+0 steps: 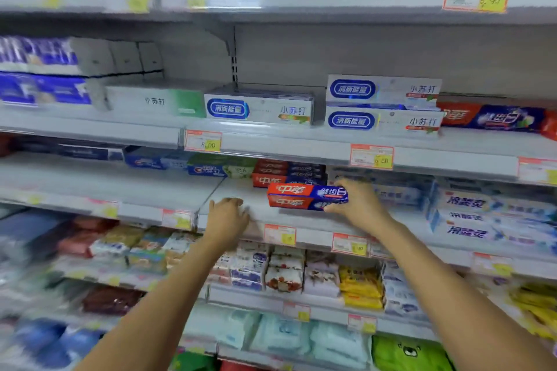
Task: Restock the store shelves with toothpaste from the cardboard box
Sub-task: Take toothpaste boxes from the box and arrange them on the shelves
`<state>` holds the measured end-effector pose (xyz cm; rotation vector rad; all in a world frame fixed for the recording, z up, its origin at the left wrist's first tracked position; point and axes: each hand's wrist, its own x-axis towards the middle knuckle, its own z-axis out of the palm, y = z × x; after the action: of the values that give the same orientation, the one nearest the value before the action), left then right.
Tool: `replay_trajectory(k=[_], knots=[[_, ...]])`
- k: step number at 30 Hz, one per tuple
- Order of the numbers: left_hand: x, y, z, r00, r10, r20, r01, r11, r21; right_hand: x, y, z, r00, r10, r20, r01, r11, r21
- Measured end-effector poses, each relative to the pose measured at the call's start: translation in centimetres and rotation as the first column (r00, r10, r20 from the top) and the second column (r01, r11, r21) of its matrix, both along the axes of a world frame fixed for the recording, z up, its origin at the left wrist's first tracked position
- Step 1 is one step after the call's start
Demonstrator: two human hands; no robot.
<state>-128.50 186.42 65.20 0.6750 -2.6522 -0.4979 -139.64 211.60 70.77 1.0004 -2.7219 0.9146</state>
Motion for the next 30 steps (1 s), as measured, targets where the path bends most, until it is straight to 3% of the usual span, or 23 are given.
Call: replay_trajectory(k=[3, 8, 12, 15, 18, 30], knots=[[0.2, -1.9, 0.4, 0.999, -0.035, 0.023, 0.034, 0.998, 0.049, -2.5, -5.1, -1.2, 0.999, 0.025, -0.036, -0.024, 0.999, 0.033], [-1.2, -4.1, 0.5, 0.992, -0.123, 0.032, 0.114, 0.974, 0.197, -5.0, -8.9, -2.9, 0.956, -0.055, -0.289, 0.12, 0.97, 0.213], [-3.5, -5.0, 1.5, 0.983, -0.178, 0.05, 0.156, 0.944, 0.291, -6.1, -8.8, -4.5, 0.91, -0.067, -0.41, 0.16, 0.967, 0.199], [-5.3, -4.4, 2.4, 0.955, -0.274, 0.111, 0.234, 0.929, 0.286, -6.3, -8.7, -5.4, 0.895, -0.096, -0.436, 0.167, 0.978, 0.128], [-6.6, -4.0, 2.3, 0.944, -0.315, 0.099, 0.277, 0.919, 0.281, -6.3, -8.9, -5.3, 0.884, -0.109, -0.454, 0.213, 0.96, 0.183], [-7.3, -3.2, 2.3, 0.968, -0.238, 0.083, 0.215, 0.951, 0.22, -6.3, -8.7, -5.3, 0.897, -0.075, -0.436, 0.207, 0.942, 0.263]])
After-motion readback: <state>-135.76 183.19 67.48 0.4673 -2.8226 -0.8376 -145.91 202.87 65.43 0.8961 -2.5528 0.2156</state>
